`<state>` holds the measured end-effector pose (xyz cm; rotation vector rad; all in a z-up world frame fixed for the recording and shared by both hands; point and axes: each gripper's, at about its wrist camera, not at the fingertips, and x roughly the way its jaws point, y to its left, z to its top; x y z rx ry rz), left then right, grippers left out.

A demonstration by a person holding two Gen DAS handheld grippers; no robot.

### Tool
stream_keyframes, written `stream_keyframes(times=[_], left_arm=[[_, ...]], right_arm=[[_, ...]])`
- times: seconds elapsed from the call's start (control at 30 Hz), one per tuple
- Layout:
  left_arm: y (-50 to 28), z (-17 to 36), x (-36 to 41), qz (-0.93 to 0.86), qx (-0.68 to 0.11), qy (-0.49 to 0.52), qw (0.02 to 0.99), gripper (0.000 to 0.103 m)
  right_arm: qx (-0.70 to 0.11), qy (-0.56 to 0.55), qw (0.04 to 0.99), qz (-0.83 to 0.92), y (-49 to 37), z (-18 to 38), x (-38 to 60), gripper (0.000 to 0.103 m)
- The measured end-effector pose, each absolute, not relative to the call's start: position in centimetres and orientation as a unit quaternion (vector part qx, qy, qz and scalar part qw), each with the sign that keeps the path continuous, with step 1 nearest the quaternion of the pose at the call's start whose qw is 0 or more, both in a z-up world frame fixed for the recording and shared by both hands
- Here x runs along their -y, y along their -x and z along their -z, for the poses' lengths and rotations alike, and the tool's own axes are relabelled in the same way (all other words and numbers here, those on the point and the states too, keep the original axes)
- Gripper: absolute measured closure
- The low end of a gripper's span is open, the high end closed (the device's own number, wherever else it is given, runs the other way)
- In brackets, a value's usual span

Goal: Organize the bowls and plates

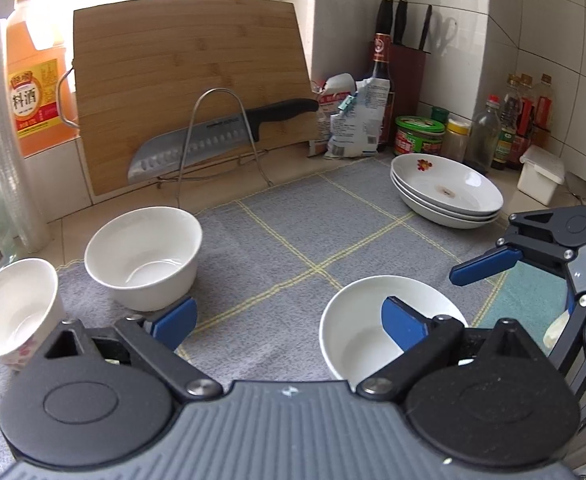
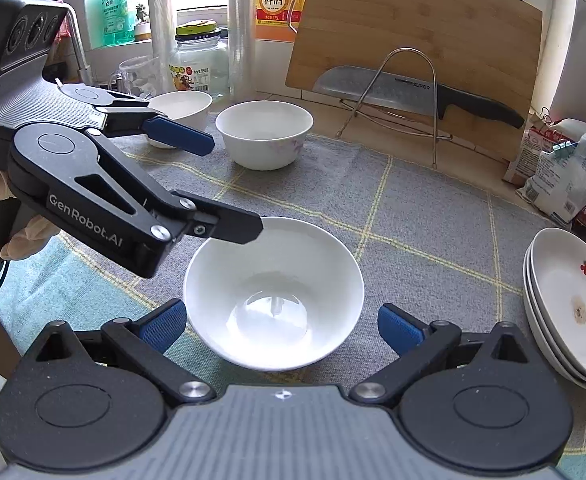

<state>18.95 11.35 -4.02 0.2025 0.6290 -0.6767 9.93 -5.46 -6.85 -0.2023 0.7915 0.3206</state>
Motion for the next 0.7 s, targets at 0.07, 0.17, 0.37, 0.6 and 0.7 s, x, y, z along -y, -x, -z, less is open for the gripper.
stream_keyframes(times=[0.07, 0.17, 0.37, 0.6, 0.7], left_arm=[[-19.0, 4.0, -12.2, 0.307, -0.3, -0.09, 0.899, 0.004], [-19.1, 4.1, -13.3, 0.281, -0.299, -0.083, 0.908, 0.004], [-19.0, 4.4, -15.1, 0.247, -0.291, -0.079, 0.921, 0.004], [-19.1, 4.9, -16.6, 0.236, -0.276, -0.09, 0.927, 0.004], [-19.3, 4.9, -17.0, 0.23, -0.269, -0.09, 0.931, 0.004]], right_arm=[[-0.386, 0.099, 0.904, -0.158, -10.2, 6.8, 5.3, 0.0], [-0.384, 0.102, 0.904, -0.159, -10.5, 6.5, 5.1, 0.0], [-0.377, 0.121, 0.903, -0.167, -11.3, 5.7, 4.1, 0.0], [-0.382, 0.121, 0.9, -0.171, -12.9, 4.9, 3.0, 0.0], [-0.388, 0.121, 0.899, -0.166, -13.8, 4.5, 2.5, 0.0]])
